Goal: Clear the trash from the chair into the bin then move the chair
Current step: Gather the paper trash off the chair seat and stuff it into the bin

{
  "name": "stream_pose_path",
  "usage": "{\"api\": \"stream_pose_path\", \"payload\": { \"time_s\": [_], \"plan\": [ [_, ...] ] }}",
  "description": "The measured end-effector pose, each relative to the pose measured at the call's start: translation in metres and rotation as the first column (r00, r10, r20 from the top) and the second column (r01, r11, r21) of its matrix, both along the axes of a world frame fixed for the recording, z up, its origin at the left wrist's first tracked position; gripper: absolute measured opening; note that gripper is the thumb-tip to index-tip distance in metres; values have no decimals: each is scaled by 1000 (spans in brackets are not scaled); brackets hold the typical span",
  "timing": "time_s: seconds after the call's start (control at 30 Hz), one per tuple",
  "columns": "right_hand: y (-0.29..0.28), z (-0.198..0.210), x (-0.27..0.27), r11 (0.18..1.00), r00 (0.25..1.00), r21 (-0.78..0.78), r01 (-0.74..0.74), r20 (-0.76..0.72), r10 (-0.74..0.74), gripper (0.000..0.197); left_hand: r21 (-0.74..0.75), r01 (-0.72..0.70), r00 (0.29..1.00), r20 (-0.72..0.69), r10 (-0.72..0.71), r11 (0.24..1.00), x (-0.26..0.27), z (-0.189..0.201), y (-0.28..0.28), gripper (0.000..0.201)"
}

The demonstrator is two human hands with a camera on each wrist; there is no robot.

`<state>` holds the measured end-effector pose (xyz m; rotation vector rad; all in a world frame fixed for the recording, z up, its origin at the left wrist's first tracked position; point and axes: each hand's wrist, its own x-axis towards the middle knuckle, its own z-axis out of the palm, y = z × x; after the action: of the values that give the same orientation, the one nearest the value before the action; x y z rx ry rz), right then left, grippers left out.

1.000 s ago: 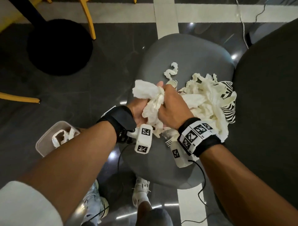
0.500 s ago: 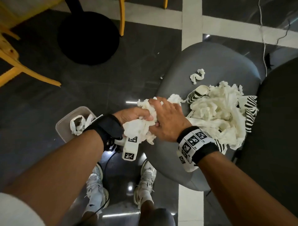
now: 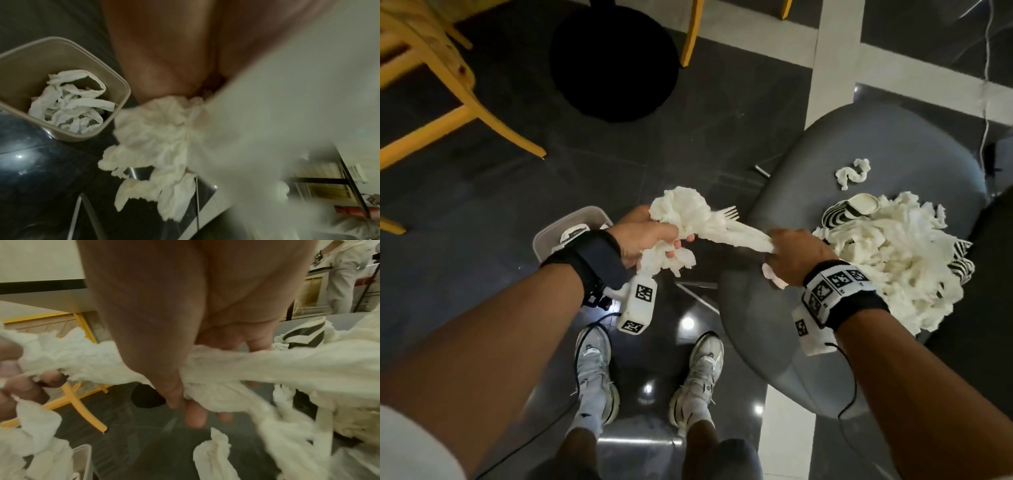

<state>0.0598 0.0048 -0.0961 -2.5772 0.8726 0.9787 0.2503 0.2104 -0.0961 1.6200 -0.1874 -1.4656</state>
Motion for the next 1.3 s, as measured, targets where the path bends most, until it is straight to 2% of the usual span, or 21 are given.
{"api": "stream_pose_path", "payload": {
  "time_s": [0.07, 0.17, 0.23, 0.3, 0.37, 0.43, 0.5, 0.57, 0.63, 0.73, 0.8, 0.83, 0.9, 0.93, 0.97, 1.0, 1.07, 1.13, 1.2, 1.23, 1.3],
  "plan": [
    [-1, 0, 4, 999, 999, -38, 27, -34, -28, 16, 42, -68, 996, 59, 65, 997, 11, -4, 7, 24],
    [5, 3, 20, 986, 984, -7, 166, 70, -165, 26, 92, -131, 984, 133, 118, 987, 19, -7, 15, 25],
    [15, 5, 37, 955, 943, 95, 282, 157, -294, 26, 102, -145, 979, 158, 128, 984, 20, -10, 19, 28],
    [28, 6, 53, 885, 858, 255, 390, 249, -450, 28, 113, -141, 978, 171, 120, 984, 19, -15, 24, 30],
    [46, 10, 69, 721, 701, 485, 495, 268, -661, 25, 120, -161, 978, 155, 141, 980, 15, -22, 33, 27],
    [69, 14, 89, 429, 488, 745, 511, 160, -858, 15, 125, -178, 979, 123, 163, 976, 8, -28, 40, 27],
    [98, 17, 113, 158, 328, 880, 447, 3, -945, 10, 100, -200, 978, 72, 194, 975, 1, -29, 45, 22],
    [126, 12, 134, -52, 203, 924, 380, -138, -969, 8, 40, -238, 970, -44, 240, 970, -5, -31, 51, 17],
    [150, -1, 146, -26, 181, 918, 396, -106, -978, 13, -16, -282, 949, -155, 276, 959, -5, -30, 60, 15],
    [178, -20, 156, 64, 249, 883, 465, -61, -967, 24, -40, -417, 869, -309, 386, 908, 2, -36, 83, 21],
    [194, -27, 167, 58, 275, 885, 462, -80, -958, 24, 7, -497, 794, -402, 457, 868, 12, -42, 102, 25],
    [202, -32, 174, 20, 264, 883, 469, -118, -957, 23, 14, -519, 765, -438, 472, 855, 16, -45, 112, 25],
    [219, -42, 189, -142, 231, 857, 495, -288, -929, 33, 41, -547, 729, -468, 499, 836, 26, -55, 132, 25],
    [229, -48, 195, -209, 238, 844, 493, -363, -901, 44, 61, -554, 733, -438, 521, 830, 30, -61, 141, 28],
    [237, -54, 202, -235, 245, 836, 495, -394, -886, 50, 79, -568, 746, -371, 553, 819, 35, -68, 150, 33],
    [244, -59, 209, -236, 270, 845, 480, -398, -877, 49, 99, -593, 753, -285, 594, 799, 41, -73, 159, 38],
    [252, -64, 220, -113, 365, 884, 453, -300, -881, 44, 113, -647, 737, -162, 657, 754, 52, -79, 174, 43],
    [255, -77, 226, 125, 502, 920, 370, -85, -860, 36, 97, -665, 738, -67, 672, 740, 67, -85, 189, 38],
    [252, -100, 224, 363, 656, 909, 203, 149, -740, 20, 92, -646, 763, 59, 644, 757, 81, -94, 198, 36],
    [249, -114, 220, 405, 719, 896, 181, 160, -676, 14, 94, -626, 779, 121, 616, 774, 87, -99, 200, 35],
    [241, -137, 210, 446, 769, 860, 249, 105, -630, 28, 84, -575, 805, 235, 544, 814, 93, -112, 197, 36]
  ]
}}
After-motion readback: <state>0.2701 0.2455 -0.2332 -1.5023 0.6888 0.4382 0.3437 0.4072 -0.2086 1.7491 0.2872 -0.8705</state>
